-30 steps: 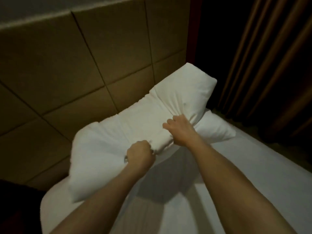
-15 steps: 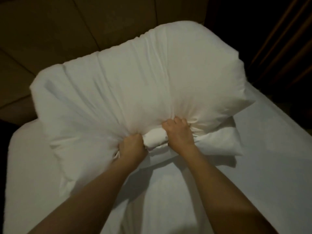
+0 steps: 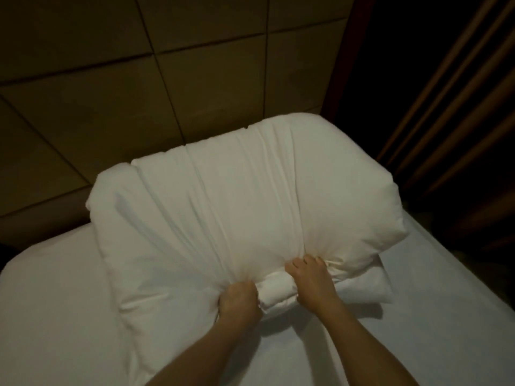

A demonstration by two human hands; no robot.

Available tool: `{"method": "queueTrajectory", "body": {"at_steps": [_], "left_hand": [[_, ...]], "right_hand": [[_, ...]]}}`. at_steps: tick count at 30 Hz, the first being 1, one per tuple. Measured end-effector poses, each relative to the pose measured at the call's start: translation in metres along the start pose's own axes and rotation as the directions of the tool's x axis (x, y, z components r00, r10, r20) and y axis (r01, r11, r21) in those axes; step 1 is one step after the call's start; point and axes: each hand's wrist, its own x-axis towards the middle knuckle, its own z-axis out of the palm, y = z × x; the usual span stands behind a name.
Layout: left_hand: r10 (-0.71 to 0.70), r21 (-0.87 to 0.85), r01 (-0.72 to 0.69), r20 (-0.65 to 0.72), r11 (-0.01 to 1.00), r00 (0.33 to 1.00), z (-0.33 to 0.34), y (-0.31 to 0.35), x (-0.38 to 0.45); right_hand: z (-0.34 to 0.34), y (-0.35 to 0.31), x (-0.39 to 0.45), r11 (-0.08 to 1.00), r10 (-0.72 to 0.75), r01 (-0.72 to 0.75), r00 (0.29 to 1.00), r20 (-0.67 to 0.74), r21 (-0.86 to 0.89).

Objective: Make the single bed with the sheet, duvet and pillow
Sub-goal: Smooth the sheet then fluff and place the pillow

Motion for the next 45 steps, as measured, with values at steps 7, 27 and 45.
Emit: {"method": "queueTrajectory", "body": {"at_steps": [7, 27, 45], "left_hand": [[0.138, 0.036, -0.137, -0.045, 0.99, 0.989, -0.083, -0.049, -0.042], [0.103, 0.075, -0.08, -0.379, 0.994, 0.92, -0.321, -0.101, -0.135], [-0.002, 0.003, 0.005, -0.636, 1.0, 0.772, -0.425, -0.123, -0.196]], "right_hand": [[-0.099, -0.049, 0.012, 0.998, 0.024, -0.023, 0.999, 0.025, -0.063], [-0.353, -0.114, 0.062, 0.996, -0.045, 0.045, 0.999, -0.006, -0.075], [-0.473, -0.152, 0.109, 0.991, -0.135, 0.133, 0.981, -0.14, -0.024]]}}
